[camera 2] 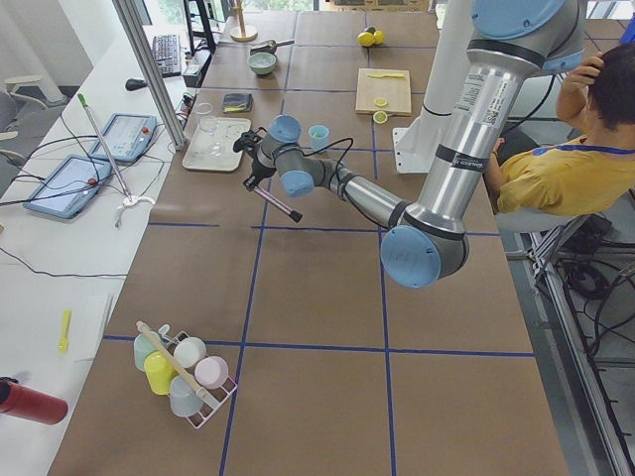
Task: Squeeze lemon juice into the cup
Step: 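Lift the steel rod and carry it over the blue cup, then press the steel rod down into the cup onto the lemon slice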
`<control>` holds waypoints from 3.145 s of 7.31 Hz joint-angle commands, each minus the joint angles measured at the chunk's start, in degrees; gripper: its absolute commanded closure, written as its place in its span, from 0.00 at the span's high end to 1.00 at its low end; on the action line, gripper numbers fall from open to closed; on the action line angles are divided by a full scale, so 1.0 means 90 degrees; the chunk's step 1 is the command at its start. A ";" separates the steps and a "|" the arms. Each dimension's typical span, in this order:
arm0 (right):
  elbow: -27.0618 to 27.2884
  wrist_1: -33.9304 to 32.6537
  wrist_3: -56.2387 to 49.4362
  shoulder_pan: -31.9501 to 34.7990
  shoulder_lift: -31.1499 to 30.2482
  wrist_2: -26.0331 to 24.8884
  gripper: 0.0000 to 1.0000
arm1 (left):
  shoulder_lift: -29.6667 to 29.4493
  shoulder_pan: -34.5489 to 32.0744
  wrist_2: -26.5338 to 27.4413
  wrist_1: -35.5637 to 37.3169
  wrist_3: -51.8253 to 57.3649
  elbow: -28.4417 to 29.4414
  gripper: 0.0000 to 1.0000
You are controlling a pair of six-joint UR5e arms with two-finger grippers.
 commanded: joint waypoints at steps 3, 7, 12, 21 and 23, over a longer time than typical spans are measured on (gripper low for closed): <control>0.0063 0.0000 0.0026 0.0042 0.0000 0.0000 1.00 | 0.0050 0.0017 0.0327 -0.3199 0.0333 0.0030 0.00; 0.0092 -0.0010 -0.0003 0.0237 -0.0049 0.0010 1.00 | -0.0221 0.0522 0.0307 -0.5583 0.0244 0.0147 0.00; 0.0092 -0.0010 0.0007 0.0345 -0.0078 0.0010 1.00 | -0.1724 0.2405 0.2654 -0.7314 0.0254 0.1209 0.00; 0.0034 -0.0020 0.0036 0.0345 -0.0108 0.0420 1.00 | -0.1913 0.3141 0.3227 -0.8175 0.1211 0.2324 0.00; 0.0034 -0.0020 0.0026 0.0345 -0.0108 0.0420 1.00 | -0.1893 0.3385 0.3548 -0.8829 0.1511 0.2958 0.00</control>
